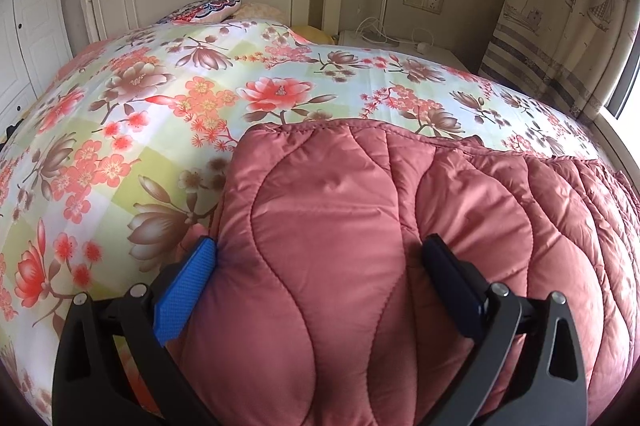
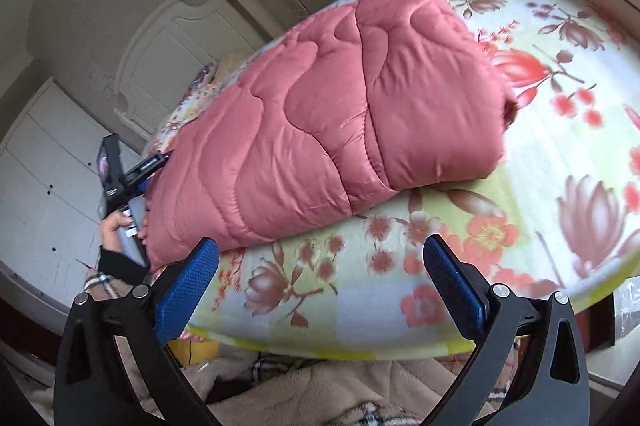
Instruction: Fold large clothes
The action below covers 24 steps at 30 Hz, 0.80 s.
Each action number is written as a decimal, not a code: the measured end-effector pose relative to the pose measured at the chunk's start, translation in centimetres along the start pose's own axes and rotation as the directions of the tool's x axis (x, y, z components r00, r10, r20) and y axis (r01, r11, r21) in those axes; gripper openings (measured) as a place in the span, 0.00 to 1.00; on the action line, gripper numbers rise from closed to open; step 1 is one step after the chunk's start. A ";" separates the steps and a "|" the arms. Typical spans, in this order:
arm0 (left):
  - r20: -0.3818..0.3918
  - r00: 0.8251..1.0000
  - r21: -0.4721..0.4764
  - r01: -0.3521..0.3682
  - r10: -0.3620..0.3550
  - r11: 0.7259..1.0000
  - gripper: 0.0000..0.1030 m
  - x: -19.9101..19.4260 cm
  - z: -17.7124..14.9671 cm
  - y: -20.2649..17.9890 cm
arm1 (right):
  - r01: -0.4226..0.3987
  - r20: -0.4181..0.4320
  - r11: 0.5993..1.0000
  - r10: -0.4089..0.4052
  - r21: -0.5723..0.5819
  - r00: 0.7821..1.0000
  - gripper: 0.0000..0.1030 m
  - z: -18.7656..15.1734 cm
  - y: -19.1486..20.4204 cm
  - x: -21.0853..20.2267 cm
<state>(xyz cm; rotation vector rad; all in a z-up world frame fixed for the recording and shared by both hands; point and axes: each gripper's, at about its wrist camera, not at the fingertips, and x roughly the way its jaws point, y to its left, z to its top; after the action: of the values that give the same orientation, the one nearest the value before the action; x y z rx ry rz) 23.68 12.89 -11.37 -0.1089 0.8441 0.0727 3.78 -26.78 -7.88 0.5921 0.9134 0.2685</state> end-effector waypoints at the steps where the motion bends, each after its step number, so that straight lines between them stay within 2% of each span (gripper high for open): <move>1: -0.002 1.000 -0.002 0.004 -0.004 1.000 0.98 0.0 0.0 0.1 | -0.009 0.008 1.000 0.009 0.016 1.000 0.96 0.4 0.1 0.9; 4: -0.010 1.000 -0.007 0.014 -0.014 1.000 0.98 0.2 0.1 0.2 | 0.022 0.066 0.998 -0.025 0.052 0.997 0.96 2.1 0.5 2.6; 7: -0.012 1.000 -0.009 0.015 -0.015 1.000 0.98 0.2 0.0 0.2 | -0.005 0.149 0.993 -0.013 0.120 0.989 0.96 3.8 0.2 4.3; 9: -0.007 1.000 -0.005 0.009 -0.009 1.000 0.98 0.2 -0.1 0.1 | -0.020 0.270 0.974 -0.042 0.224 0.962 0.96 4.7 -0.8 4.2; 10: -0.007 1.000 -0.005 0.007 -0.007 1.000 0.98 0.2 -0.1 0.1 | -0.060 0.320 0.961 -0.031 0.271 0.947 0.96 5.0 -1.3 4.0; 11: -0.007 1.000 -0.004 0.006 -0.006 1.000 0.98 0.2 -0.1 0.1 | -0.089 0.336 0.953 -0.014 0.290 0.942 0.96 5.2 -1.4 4.1; 14: -0.007 1.000 -0.003 0.005 -0.005 1.000 0.98 0.2 -0.1 0.0 | -0.105 0.278 0.961 0.031 0.254 0.960 0.95 6.0 -0.2 5.5; 16: -0.005 1.000 -0.005 0.006 -0.006 1.000 0.98 0.2 0.0 0.1 | -0.103 0.225 0.975 0.058 0.195 0.973 0.91 6.3 0.7 6.4; 19: -0.003 1.000 -0.011 0.005 -0.005 1.000 0.98 0.2 0.0 0.1 | -0.097 0.270 0.967 0.031 0.236 0.962 0.79 6.7 0.3 6.6; 20: -0.002 1.000 -0.013 0.002 -0.002 1.000 0.98 0.3 0.0 0.1 | -0.096 0.286 0.962 0.020 0.256 0.958 0.72 6.8 -0.2 6.5; 22: -0.003 1.000 -0.019 -0.001 0.001 1.000 0.98 0.3 0.0 0.2 | -0.095 0.297 0.958 0.011 0.271 0.955 0.67 7.0 -0.3 6.9; 23: -0.003 1.000 -0.021 0.001 -0.001 1.000 0.98 0.3 0.0 0.3 | -0.096 0.301 0.961 0.014 0.258 0.953 0.61 6.7 -0.3 6.9; 24: -0.002 1.000 -0.021 0.001 -0.001 1.000 0.98 0.3 0.0 0.3 | -0.102 0.304 0.963 0.022 0.250 0.952 0.50 6.6 -0.2 7.1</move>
<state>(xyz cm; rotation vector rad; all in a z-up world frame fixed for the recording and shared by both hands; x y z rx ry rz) 23.87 13.19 -11.63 -0.1292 0.8455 0.0808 13.26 -26.09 -9.63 0.8844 0.6397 0.1087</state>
